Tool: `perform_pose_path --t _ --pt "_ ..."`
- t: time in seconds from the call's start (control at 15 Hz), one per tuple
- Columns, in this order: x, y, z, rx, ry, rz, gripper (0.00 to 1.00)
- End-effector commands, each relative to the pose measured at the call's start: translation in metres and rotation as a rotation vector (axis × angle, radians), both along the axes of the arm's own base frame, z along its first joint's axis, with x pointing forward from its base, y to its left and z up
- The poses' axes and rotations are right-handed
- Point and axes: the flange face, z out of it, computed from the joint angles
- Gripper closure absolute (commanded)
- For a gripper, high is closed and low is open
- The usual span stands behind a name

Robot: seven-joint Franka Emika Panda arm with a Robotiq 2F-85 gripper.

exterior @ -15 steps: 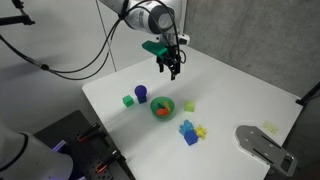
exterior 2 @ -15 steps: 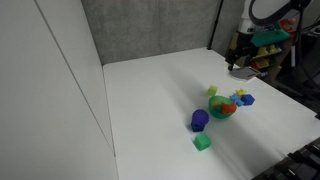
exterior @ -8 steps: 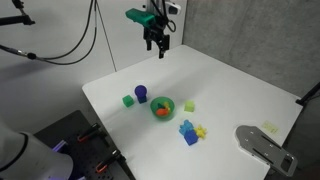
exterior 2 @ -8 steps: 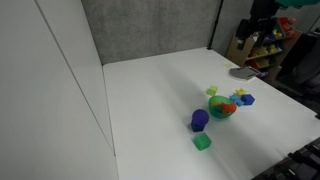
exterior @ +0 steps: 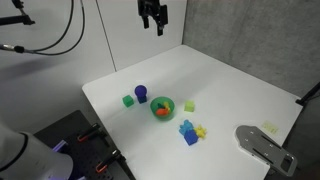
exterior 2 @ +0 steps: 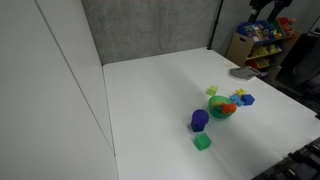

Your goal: Take the round yellow toy out of the bowl and put it on the blue block

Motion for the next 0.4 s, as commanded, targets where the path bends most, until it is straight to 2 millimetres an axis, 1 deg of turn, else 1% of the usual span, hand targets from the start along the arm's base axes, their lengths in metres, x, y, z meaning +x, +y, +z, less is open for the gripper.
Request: perform_pose_path --t 0.0,0.33 --pt "-0.0011 -0.0001 0.0033 0.000 -0.004 0.000 0.00" --pt "-0.0032 -0.0002 0.0029 0.000 -0.003 0.000 0.00"
